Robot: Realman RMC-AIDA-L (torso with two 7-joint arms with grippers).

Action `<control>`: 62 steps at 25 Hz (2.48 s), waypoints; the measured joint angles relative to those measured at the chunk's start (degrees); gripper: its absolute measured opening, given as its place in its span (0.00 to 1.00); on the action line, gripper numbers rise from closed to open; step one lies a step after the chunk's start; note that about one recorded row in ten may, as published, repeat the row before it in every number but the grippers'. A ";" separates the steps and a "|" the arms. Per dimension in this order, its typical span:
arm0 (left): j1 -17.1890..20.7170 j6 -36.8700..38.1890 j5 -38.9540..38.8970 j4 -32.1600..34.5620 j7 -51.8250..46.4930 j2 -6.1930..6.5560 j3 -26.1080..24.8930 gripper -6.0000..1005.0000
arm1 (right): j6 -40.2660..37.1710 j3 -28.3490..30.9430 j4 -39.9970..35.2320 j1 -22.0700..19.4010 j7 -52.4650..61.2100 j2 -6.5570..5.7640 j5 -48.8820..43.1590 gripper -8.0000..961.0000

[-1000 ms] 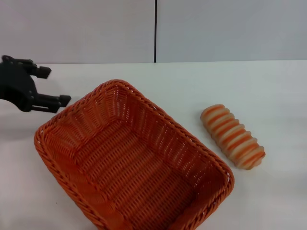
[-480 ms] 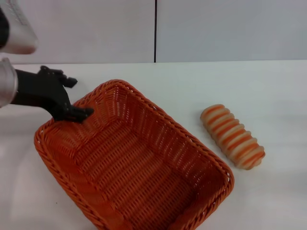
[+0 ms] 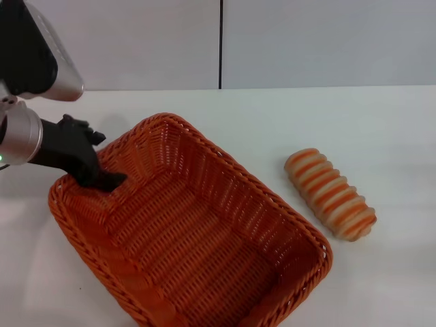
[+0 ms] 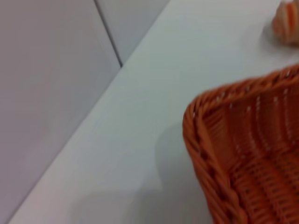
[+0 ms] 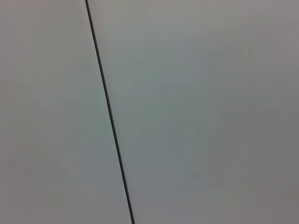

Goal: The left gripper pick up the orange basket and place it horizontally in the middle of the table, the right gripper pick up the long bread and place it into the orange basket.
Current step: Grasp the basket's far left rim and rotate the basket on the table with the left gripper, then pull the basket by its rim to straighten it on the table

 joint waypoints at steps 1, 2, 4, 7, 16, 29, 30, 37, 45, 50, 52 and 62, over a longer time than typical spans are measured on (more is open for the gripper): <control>0.00 0.00 0.00 0.00 0.00 0.00 0.00 0.74 | 0.00 0.00 0.00 0.00 0.00 0.00 0.00 0.61; -0.28 0.18 1.02 -0.74 -0.20 -0.01 0.28 0.73 | 0.16 0.00 0.00 0.04 0.00 0.00 0.00 0.61; -0.47 0.60 1.56 -1.12 -0.28 -0.02 0.63 0.73 | 0.36 0.01 0.00 0.07 0.00 0.00 0.00 0.61; -0.51 0.97 1.67 -1.07 -0.36 -0.02 0.78 0.72 | 0.79 0.01 0.00 0.17 0.00 0.00 0.00 0.61; -0.34 1.24 1.45 -0.73 -1.31 0.06 1.44 0.54 | 1.14 0.01 0.00 0.24 0.00 0.10 0.00 0.61; -0.56 2.32 1.49 1.56 -12.17 0.12 0.98 0.23 | 1.13 0.01 0.35 0.20 0.00 0.06 0.00 0.62; -0.40 2.31 1.34 2.22 -13.85 0.14 0.89 0.22 | 1.12 0.01 0.35 0.24 0.00 0.04 0.00 0.62; 1.80 2.60 1.10 7.04 -27.58 0.33 -0.41 0.20 | 1.02 0.01 0.31 0.29 0.00 -0.07 0.00 0.61; 8.81 -0.75 6.27 15.06 -40.82 0.33 -0.01 0.18 | 1.06 0.01 -0.18 1.06 0.00 -0.24 0.01 0.61; 14.52 -2.57 7.27 18.75 -44.80 -0.14 0.99 0.17 | 1.09 -0.13 -0.61 1.57 0.00 -0.26 0.01 0.61; 15.20 -2.76 7.15 18.93 -44.81 -0.21 1.56 0.17 | 1.09 -0.15 -0.61 1.60 0.00 -0.26 0.01 0.61; 22.64 -7.11 1.22 19.31 -44.90 -0.28 3.89 0.16 | 1.13 -1.55 -0.62 2.00 0.00 -0.26 -0.16 0.61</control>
